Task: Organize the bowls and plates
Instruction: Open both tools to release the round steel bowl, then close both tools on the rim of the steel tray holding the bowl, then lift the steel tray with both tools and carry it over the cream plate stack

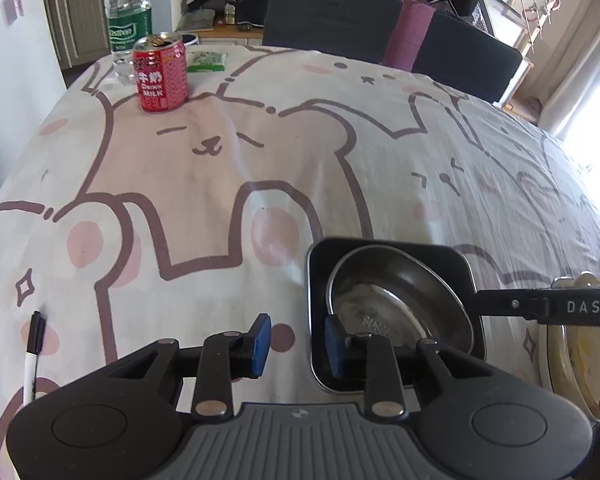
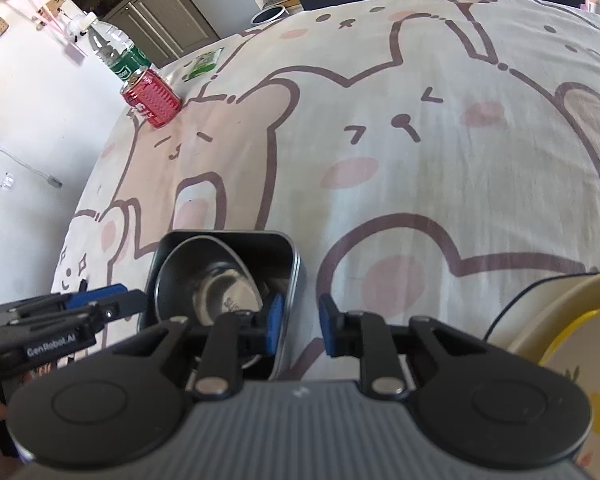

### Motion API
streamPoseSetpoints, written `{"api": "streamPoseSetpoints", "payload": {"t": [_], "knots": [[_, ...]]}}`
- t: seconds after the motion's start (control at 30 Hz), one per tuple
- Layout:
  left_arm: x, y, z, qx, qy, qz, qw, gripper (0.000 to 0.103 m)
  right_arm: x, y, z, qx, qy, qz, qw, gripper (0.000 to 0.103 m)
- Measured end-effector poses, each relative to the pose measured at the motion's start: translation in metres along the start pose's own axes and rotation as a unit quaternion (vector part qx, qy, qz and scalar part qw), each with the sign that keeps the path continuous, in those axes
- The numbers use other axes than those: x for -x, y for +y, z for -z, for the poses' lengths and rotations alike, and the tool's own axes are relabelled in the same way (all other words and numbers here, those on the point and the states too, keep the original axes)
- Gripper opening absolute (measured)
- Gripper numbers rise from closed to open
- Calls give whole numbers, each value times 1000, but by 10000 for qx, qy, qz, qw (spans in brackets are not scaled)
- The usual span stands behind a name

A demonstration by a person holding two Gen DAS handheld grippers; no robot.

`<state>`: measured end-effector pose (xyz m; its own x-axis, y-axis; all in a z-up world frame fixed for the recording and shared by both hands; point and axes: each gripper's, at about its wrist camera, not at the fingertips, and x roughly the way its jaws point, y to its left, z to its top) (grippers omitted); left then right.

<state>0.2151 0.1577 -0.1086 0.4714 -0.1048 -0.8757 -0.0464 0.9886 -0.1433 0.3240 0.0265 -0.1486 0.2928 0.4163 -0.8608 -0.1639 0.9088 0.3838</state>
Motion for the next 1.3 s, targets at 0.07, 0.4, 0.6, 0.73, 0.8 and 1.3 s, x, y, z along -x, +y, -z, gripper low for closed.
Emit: {"api": "streamPoseSetpoints", "payload": {"t": [0.07, 0.4, 0.6, 0.73, 0.8, 1.3], "knots": [[-2, -3, 0, -54, 37, 25, 10000, 30, -3, 1, 1, -16, 65, -22, 10000, 23], [-12, -3, -2, -74, 225, -118, 9996, 14, -8, 1, 4, -121, 133, -154, 9997, 12], [-19, -5, -4, -111, 322, -128, 9993, 12, -11, 4, 8, -149, 96, -102, 9998, 10], [-25, -6, -5, -152, 377, -142, 9991, 12, -13, 8, 13, -189, -7, 27, 9998, 9], [-27, -7, -6, -193, 394, -162, 9989, 11, -12, 9, 15, -246, -72, 92, 9996, 9], [-21, -7, -8, -146, 250, -42, 9996, 4, -13, 13, 17, -210, -165, 179, 9995, 8]]}}
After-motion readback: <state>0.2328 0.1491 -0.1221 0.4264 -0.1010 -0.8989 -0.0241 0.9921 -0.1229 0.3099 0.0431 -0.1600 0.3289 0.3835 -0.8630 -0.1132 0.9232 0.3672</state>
